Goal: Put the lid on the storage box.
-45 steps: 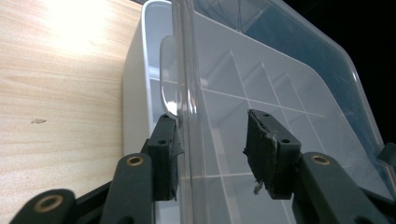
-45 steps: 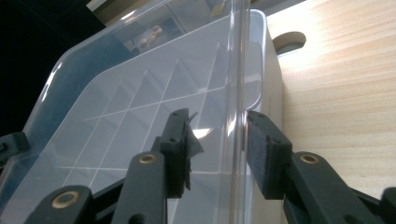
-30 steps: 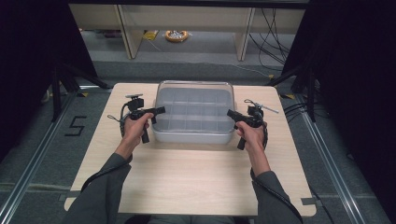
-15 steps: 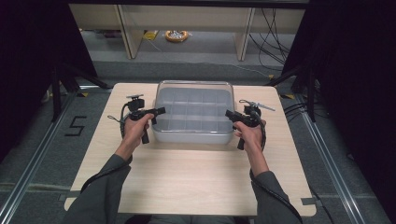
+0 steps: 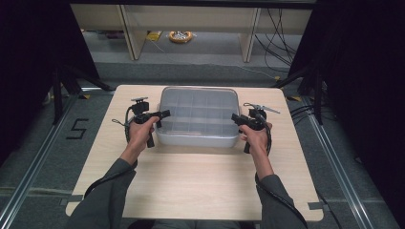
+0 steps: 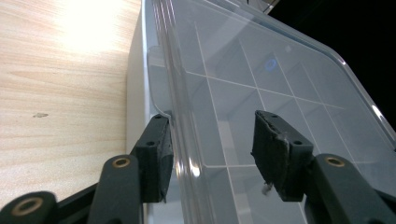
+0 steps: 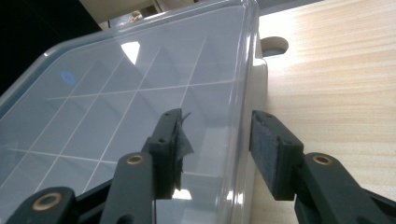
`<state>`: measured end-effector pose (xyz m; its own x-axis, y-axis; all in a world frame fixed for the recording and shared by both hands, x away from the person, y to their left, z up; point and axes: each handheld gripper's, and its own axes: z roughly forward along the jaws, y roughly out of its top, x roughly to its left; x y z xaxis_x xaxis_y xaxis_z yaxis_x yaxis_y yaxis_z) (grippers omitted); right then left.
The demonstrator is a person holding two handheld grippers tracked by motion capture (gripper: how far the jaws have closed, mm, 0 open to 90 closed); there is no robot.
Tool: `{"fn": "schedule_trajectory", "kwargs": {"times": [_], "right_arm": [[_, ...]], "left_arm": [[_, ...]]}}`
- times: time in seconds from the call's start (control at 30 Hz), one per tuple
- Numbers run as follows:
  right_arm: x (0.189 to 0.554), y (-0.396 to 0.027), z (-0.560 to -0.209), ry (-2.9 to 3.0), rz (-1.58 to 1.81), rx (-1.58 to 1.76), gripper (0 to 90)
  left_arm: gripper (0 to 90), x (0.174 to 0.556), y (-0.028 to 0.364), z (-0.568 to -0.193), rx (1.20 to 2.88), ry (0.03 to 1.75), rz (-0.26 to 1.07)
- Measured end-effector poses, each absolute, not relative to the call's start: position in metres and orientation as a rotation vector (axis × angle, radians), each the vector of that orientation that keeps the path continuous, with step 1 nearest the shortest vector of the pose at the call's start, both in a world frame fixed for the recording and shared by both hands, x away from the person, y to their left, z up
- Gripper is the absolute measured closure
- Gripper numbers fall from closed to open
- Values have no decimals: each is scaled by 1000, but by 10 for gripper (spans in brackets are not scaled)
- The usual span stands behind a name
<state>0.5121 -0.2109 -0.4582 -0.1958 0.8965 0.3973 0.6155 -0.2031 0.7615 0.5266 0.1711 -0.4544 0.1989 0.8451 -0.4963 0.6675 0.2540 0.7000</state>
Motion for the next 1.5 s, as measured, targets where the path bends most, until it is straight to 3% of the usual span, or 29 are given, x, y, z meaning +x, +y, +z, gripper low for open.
{"fn": "schedule_trajectory", "kwargs": {"times": [0.37, 0.47, 0.73, 0.93, 1.23, 1.43, 1.5], "right_arm": [[513, -212, -458, 1799, 1328, 1711, 553], [512, -208, -457, 1789, 1323, 1745, 550], [515, -209, -456, 1804, 1324, 1752, 538], [525, -221, -452, 1773, 1360, 1727, 506], [545, -229, -444, 1731, 1368, 1819, 599], [552, -227, -457, 1739, 1369, 1806, 649], [551, -226, -457, 1729, 1378, 1814, 671]], "left_arm": [[443, 522, 174, -454, 1373, 1548, 226], [413, 520, 176, -450, 1354, 1557, 313], [411, 532, 202, -460, 1322, 1618, 226], [409, 543, 200, -462, 1322, 1620, 189], [427, 560, 193, -462, 1315, 1629, 143], [491, 568, 191, -463, 1307, 1617, 108], [556, 568, 191, -462, 1315, 1626, 125]]}}
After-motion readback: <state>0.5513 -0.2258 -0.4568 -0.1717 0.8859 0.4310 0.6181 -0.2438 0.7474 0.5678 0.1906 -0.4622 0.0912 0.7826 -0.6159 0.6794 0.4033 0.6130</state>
